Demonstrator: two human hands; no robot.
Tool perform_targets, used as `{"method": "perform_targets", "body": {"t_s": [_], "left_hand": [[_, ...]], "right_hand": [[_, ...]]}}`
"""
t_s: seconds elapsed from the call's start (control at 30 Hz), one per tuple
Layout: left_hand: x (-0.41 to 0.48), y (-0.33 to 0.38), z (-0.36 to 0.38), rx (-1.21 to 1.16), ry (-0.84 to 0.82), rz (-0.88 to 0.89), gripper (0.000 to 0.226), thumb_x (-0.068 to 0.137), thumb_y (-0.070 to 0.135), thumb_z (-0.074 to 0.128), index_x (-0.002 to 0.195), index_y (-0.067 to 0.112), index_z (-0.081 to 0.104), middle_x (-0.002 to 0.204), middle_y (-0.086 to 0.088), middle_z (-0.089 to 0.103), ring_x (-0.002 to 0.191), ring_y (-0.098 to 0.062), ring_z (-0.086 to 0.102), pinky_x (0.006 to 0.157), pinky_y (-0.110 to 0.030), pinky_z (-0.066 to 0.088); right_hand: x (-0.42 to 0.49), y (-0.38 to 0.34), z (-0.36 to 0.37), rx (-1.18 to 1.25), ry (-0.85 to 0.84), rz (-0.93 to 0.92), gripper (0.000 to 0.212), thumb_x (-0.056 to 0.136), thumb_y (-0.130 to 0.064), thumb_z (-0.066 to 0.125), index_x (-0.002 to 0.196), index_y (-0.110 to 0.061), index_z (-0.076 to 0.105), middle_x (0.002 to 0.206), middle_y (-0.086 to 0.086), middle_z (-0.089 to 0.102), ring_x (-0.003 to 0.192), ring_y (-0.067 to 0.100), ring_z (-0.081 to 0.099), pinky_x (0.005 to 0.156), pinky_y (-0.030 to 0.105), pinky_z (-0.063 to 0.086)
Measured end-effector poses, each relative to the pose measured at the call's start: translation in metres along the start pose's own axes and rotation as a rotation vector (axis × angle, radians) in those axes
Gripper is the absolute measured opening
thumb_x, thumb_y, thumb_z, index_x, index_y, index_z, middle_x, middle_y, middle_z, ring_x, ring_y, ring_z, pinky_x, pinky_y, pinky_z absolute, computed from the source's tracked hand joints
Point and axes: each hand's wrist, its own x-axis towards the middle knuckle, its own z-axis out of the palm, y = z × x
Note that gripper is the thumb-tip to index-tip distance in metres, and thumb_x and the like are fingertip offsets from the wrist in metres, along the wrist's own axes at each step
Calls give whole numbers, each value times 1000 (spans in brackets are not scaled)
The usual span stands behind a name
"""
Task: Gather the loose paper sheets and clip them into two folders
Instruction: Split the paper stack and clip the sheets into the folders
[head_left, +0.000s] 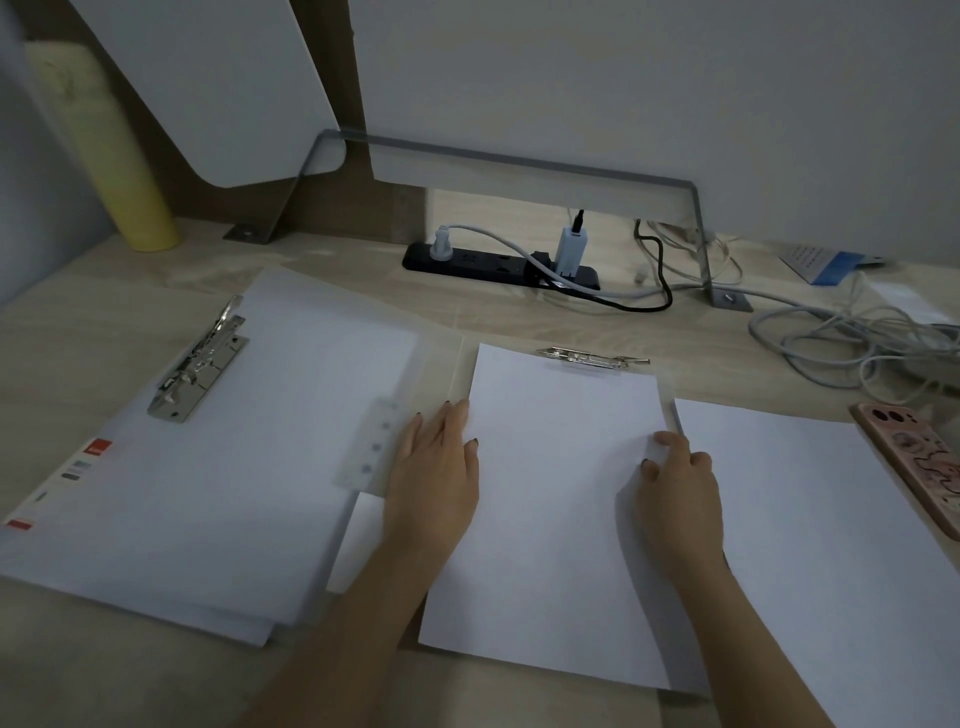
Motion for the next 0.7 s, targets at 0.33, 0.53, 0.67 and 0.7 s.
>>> {"method": "perform_targets", "body": {"t_s": [0.33, 0.53, 0.67, 0.7], "left_hand": [[-1, 1, 1, 3, -8, -13, 43, 100, 23, 35, 141, 13, 35, 143, 1, 48, 131, -10, 44, 117, -26, 9], [-1, 3, 2, 124, 15, 72, 46, 84, 23, 32, 108, 17, 71, 112, 2, 71, 108, -11, 65, 94, -34, 49], [-1, 6, 4, 165, 32, 72, 48, 84, 25, 31, 106, 15, 72, 113, -1, 71, 108, -13, 65, 95, -36, 50], [-1, 6, 5, 168, 32, 74, 48, 85, 26, 31, 106, 14, 72, 113, -2, 71, 109, -14, 65, 96, -36, 49]], "right_hand": [[2, 7, 5, 4, 55, -18, 37, 92, -4, 41, 129, -3, 45, 116, 27, 46, 99, 44, 50, 72, 35, 36], [1, 12, 16, -297, 239, -236, 27, 64, 20, 52, 87, 9, 63, 91, 32, 54, 76, 45, 52, 64, 42, 42], [22, -2, 10, -241, 13, -311, 33, 78, 12, 41, 104, 6, 60, 101, 27, 51, 90, 41, 52, 71, 35, 37], [33, -6, 8, -126, -73, -240, 35, 83, 5, 41, 114, 0, 58, 107, 23, 49, 95, 37, 52, 76, 34, 38]]}}
